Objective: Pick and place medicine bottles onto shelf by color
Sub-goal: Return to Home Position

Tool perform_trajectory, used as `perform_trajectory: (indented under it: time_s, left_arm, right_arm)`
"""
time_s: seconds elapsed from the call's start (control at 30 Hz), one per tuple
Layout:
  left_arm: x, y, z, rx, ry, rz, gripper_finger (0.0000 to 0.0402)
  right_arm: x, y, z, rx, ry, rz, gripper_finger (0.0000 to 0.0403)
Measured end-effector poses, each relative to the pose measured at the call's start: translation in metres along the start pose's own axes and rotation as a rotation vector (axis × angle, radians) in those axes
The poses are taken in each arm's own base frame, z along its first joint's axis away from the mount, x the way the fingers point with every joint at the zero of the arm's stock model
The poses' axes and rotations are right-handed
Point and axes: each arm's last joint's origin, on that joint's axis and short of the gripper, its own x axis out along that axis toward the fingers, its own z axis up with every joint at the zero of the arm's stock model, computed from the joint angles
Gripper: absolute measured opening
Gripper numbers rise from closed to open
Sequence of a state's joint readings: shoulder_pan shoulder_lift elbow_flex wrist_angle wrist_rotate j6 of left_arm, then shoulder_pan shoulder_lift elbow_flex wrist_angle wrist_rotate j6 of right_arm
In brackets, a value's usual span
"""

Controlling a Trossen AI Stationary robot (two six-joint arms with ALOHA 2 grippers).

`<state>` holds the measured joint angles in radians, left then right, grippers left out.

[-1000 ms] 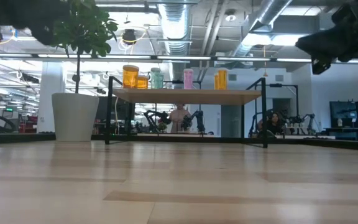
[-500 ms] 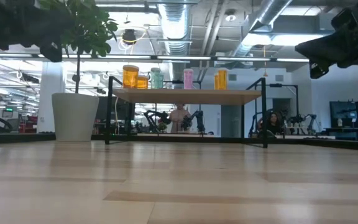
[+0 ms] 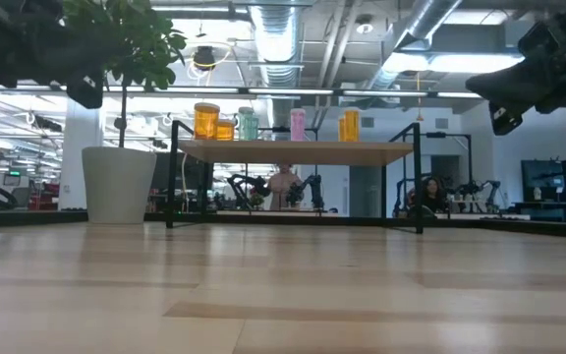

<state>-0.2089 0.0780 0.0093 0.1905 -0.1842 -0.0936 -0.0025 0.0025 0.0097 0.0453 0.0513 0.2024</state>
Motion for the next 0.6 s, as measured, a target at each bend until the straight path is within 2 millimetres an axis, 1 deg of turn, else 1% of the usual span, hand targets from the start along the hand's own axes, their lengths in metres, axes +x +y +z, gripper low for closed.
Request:
perform_trajectory:
  time_s: [0.17, 0.37, 0.6]
  left_arm:
    - [0.0, -0.0012, -0.0002, -0.001, 0.003, -0.042, 0.0]
    - [0.0, -0.0015, 0.0008, -0.011, -0.008, -0.05, 0.0]
    - [0.0, -0.0006, 0.0003, -0.095, -0.006, -0.019, 0.0]
  right_arm:
    - [0.0, -0.0001, -0.0005, 0.0, 0.004, -0.001, 0.0049]
    - [0.0, -0.0002, -0.0006, 0.0, 0.004, -0.002, 0.0051]
    - [0.0, -0.0002, -0.0007, 0.0, 0.005, -0.004, 0.0051]
